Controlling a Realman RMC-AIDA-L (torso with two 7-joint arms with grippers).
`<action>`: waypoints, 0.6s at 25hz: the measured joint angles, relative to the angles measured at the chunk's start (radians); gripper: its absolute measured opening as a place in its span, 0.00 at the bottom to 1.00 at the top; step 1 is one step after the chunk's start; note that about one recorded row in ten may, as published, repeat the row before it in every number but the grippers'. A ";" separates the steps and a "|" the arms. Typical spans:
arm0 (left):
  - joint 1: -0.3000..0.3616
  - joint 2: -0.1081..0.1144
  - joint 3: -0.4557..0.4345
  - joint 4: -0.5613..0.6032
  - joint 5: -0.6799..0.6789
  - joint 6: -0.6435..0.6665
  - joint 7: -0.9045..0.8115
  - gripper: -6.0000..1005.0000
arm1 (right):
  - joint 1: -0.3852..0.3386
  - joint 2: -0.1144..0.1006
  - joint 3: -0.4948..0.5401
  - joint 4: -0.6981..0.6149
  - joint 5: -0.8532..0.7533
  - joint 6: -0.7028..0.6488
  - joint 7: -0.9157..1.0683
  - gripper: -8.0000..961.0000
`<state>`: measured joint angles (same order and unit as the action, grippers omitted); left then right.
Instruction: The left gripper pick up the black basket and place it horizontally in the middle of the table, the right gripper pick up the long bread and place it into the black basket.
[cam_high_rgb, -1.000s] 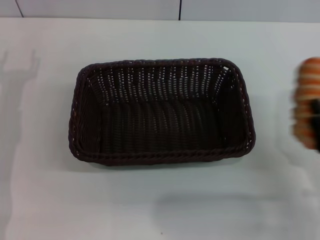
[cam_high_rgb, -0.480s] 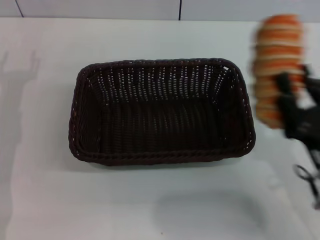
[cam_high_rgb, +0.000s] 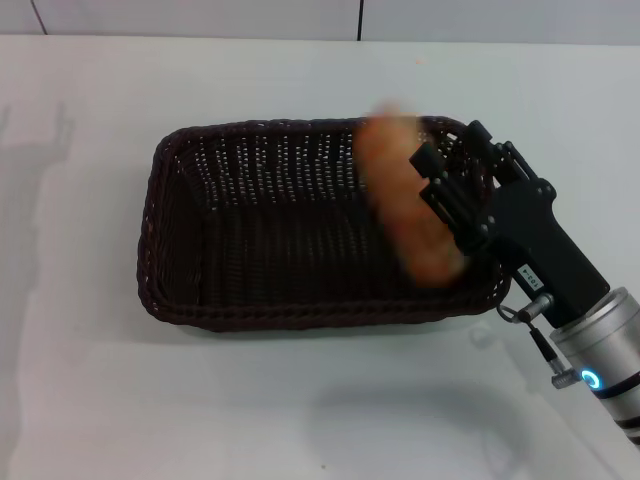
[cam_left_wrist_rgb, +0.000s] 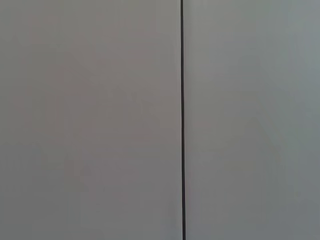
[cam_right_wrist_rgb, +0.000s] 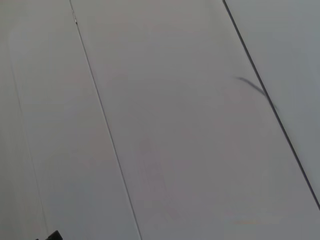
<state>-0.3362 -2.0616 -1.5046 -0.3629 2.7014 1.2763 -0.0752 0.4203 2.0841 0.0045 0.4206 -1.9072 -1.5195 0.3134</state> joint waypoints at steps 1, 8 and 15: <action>-0.001 0.000 0.000 0.001 0.000 0.000 0.000 0.72 | -0.002 -0.002 0.001 0.002 0.000 -0.005 0.015 0.67; -0.004 0.000 -0.002 0.006 -0.003 -0.001 0.000 0.72 | -0.052 -0.003 0.038 -0.030 0.028 -0.072 0.057 0.81; -0.006 -0.002 -0.001 0.050 -0.002 -0.002 0.004 0.72 | -0.252 0.001 0.224 -0.091 0.203 -0.257 0.035 0.86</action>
<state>-0.3423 -2.0631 -1.5058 -0.3134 2.6995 1.2747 -0.0717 0.1679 2.0850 0.2283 0.3299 -1.7039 -1.7764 0.3484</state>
